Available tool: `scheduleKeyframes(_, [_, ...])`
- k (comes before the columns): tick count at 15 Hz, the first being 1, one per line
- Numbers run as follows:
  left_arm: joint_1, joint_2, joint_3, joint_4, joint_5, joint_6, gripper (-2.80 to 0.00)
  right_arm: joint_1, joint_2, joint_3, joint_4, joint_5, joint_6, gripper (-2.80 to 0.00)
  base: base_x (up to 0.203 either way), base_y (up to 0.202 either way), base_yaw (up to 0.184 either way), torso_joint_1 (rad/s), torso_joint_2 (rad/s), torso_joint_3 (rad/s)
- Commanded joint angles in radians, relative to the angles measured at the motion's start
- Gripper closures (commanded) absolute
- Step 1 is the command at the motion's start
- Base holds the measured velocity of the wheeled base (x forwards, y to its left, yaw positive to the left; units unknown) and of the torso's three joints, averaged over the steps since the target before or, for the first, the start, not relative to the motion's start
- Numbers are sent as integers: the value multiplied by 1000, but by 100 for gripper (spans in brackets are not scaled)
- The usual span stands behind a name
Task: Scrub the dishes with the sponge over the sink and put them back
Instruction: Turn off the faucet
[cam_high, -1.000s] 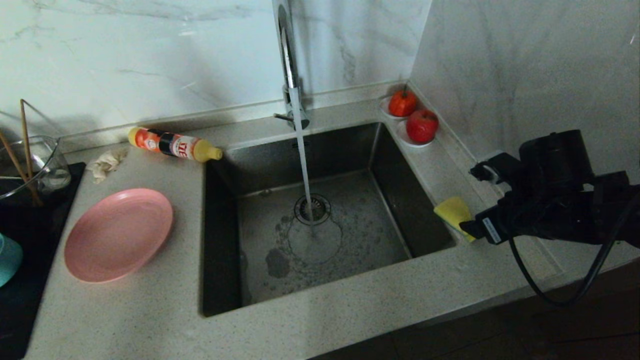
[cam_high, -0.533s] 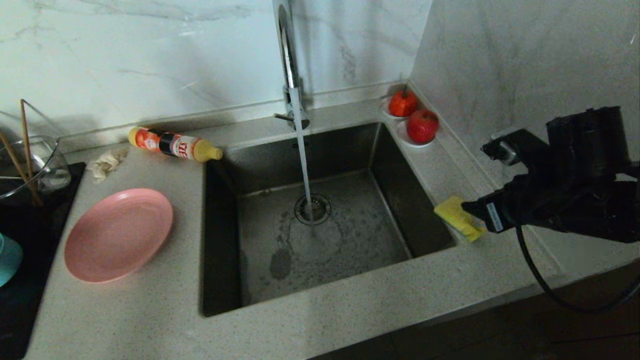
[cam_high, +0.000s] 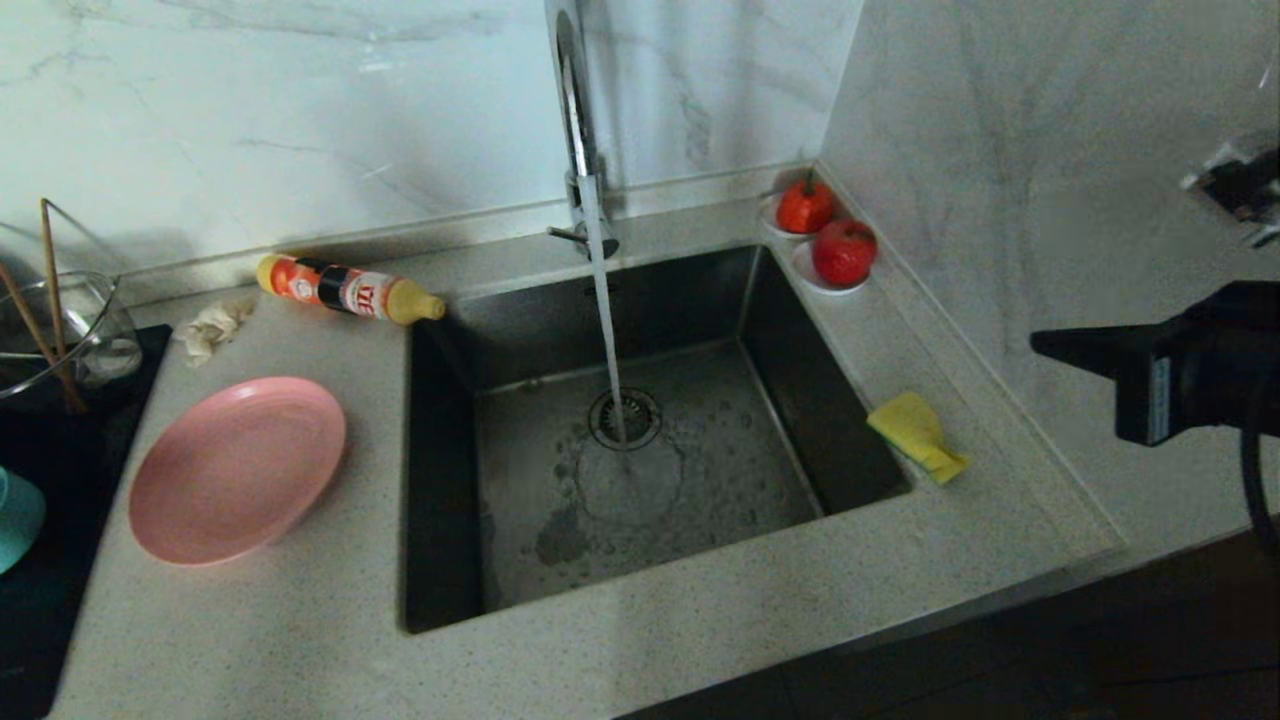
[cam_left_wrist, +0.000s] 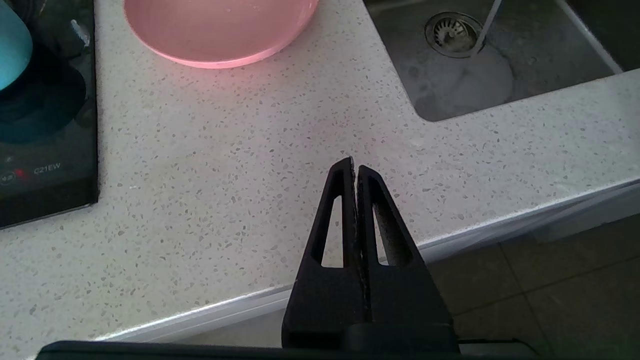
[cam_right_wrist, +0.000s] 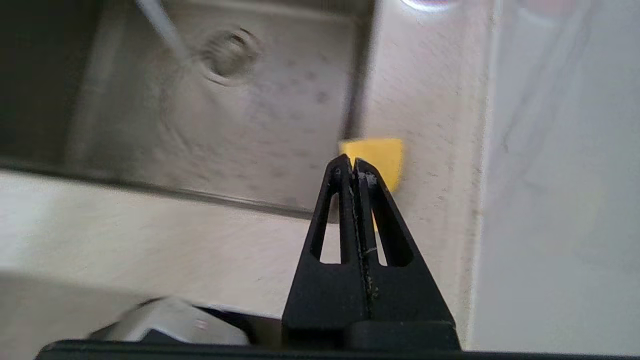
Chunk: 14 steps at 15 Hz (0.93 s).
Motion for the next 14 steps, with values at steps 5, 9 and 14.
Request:
scheduleKeyframes(5, [1, -2, 0, 0, 0, 1, 0, -123, -213, 32, 43, 222, 0, 0, 0, 0, 0, 0, 0, 0])
scheduleKeyframes(9, [1, -2, 0, 0, 0, 1, 0, -238, -348, 33, 119, 293, -6, 0, 0, 0, 0, 0, 0, 0])
scheduleKeyframes(14, [-1, -2, 0, 0, 0, 1, 0, -324, -510, 94, 181, 326, -8, 0, 0, 0, 0, 0, 0, 0])
